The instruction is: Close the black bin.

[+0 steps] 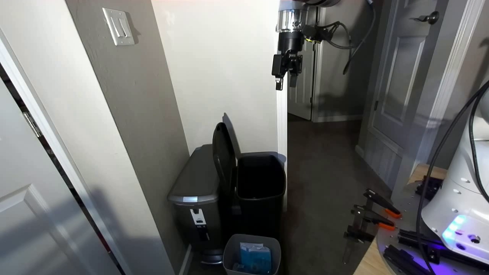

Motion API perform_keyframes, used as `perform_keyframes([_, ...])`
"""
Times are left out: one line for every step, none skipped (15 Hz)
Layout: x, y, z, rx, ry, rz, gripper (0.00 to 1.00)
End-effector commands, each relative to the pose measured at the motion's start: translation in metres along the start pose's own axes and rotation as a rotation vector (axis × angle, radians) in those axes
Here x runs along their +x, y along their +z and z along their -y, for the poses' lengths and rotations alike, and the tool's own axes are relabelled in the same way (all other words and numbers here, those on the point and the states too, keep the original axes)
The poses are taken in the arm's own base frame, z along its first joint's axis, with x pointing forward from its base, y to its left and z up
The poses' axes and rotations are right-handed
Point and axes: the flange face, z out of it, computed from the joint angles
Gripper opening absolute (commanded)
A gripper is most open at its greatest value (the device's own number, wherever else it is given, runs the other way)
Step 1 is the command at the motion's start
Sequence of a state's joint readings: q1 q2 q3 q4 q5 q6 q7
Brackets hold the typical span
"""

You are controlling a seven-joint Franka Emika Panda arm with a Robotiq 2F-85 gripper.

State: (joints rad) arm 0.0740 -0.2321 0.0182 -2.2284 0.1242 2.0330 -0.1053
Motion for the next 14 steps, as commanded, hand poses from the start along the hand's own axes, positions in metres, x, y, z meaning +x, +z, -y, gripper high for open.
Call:
perform_keyframes([0.034, 0.009, 0.012, 0.01, -0.009, -0.019, 1.0])
perform_keyframes([0.042, 0.012, 0.013, 0.01, -0.008, -0.018, 1.0])
perform_keyframes([0.049, 0.015, 0.014, 0.008, -0.01, -0.015, 1.0])
perform_keyframes([0.056, 0.02, 0.012, 0.014, -0.006, -0.006, 1.0])
perform_keyframes([0.062, 0.024, 0.012, 0.013, -0.004, 0.002, 1.0])
perform_keyframes([0.066, 0.029, 0.012, 0.022, -0.006, 0.015, 1.0])
perform_keyframes([0.069, 0.032, 0.012, 0.039, -0.015, 0.031, 1.0])
perform_keyframes([0.058, 0.027, 0.01, 0.008, -0.023, 0.016, 1.0])
perform_keyframes([0.063, 0.031, 0.01, 0.013, -0.02, 0.022, 1.0])
perform_keyframes([0.066, 0.035, 0.01, 0.016, -0.019, 0.026, 1.0])
perform_keyframes([0.068, 0.037, 0.01, 0.016, -0.019, 0.029, 1.0])
perform_keyframes([0.069, 0.037, 0.01, 0.017, -0.019, 0.029, 1.0])
perform_keyframes([0.069, 0.036, 0.01, 0.017, -0.019, 0.028, 1.0])
perform_keyframes([0.069, 0.035, 0.01, 0.017, -0.019, 0.027, 1.0])
